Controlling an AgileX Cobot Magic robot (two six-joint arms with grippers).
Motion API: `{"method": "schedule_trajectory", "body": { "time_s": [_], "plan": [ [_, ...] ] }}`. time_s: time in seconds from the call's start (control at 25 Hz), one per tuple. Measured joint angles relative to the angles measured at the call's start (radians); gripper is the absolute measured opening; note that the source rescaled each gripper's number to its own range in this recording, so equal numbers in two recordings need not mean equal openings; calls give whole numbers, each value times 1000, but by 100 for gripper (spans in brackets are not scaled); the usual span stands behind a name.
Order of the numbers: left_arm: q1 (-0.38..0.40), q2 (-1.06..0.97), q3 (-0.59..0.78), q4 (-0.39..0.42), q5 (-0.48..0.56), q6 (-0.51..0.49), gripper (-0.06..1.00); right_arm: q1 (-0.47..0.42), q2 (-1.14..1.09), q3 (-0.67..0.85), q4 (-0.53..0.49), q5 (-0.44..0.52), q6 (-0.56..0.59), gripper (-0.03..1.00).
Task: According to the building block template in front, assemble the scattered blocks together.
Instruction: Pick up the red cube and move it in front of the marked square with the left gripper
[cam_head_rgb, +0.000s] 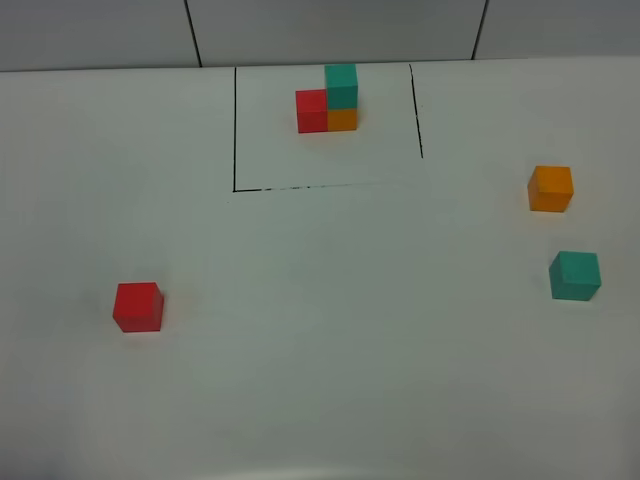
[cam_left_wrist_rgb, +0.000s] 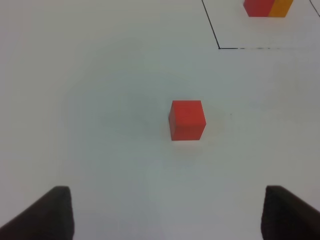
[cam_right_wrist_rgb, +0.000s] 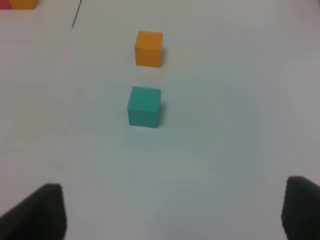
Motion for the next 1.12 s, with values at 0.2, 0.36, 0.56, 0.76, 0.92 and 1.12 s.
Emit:
{"method": "schedule_trajectory", "body": {
  "time_s": [0.2, 0.36, 0.56, 0.76, 0.92, 1.12],
  "plan": [
    [0, 30, -10, 1, -16, 0, 70, 0, 0, 0, 0, 0, 0, 75],
    [0, 160, -35, 1, -86, 0, 81, 0, 0, 0, 0, 0, 0, 75],
    [0, 437, -97, 1, -157, 14, 86, 0, 0, 0, 0, 0, 0, 75],
    [0, 771, -188, -24, -180, 28, 86, 0, 0, 0, 0, 0, 0, 75],
    [-19, 1045, -248, -24, -174, 42, 86, 0, 0, 0, 0, 0, 0, 75],
    [-104, 1303, -296, -13, -223, 14, 86, 0, 0, 0, 0, 0, 0, 75]
  ]
}}
